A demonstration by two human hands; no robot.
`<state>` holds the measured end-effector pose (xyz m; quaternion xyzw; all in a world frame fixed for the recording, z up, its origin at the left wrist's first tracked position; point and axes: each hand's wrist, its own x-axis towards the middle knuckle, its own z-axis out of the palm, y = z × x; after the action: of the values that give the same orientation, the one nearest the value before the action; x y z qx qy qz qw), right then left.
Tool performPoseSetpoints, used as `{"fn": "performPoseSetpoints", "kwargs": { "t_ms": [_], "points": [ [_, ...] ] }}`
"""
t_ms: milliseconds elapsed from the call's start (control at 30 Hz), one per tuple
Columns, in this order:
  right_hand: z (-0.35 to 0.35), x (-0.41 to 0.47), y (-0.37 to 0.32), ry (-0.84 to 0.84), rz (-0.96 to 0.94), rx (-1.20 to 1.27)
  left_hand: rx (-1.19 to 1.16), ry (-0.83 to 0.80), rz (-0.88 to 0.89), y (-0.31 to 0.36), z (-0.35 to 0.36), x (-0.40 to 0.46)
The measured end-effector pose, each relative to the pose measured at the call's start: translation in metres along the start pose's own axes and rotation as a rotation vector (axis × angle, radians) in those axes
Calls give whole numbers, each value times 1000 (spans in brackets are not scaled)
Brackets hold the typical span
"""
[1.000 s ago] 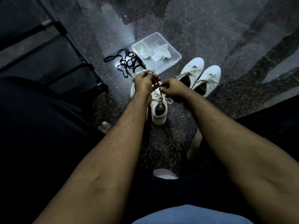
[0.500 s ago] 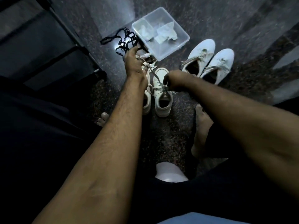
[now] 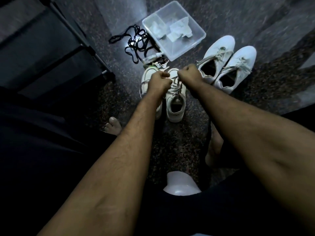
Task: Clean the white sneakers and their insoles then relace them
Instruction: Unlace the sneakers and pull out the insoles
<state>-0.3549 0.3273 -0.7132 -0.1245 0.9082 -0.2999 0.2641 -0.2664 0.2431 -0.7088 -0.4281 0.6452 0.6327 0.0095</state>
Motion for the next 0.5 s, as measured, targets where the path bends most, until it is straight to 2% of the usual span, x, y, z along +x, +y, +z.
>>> {"fn": "performPoseSetpoints", "kwargs": {
  "t_ms": [67, 133, 167, 233, 367, 433, 500],
  "points": [
    [-8, 4, -17, -20, 103, 340, 109, -40, -14, -11, 8, -1],
    [-24, 7, -36, 38, 165, 822, 132, -99, -8, -16, 16, -5],
    [-35, 13, -42, 55, 153, 970, 116, -126, -14, -16, 19, -7],
    [-58, 14, -59, 73, 76, 1105, 63, -168, -26, -19, 24, -7],
    [-86, 16, -70, 295, -100, 1160, 72, -181, -3, -25, 28, -6],
    [-86, 21, -57, 448, -194, 895, 35, -142, 13, -22, 29, -7],
    [-78, 25, -37, 455, -216, 458, -84, -63, 31, -10, 27, -7]
  ]
}}
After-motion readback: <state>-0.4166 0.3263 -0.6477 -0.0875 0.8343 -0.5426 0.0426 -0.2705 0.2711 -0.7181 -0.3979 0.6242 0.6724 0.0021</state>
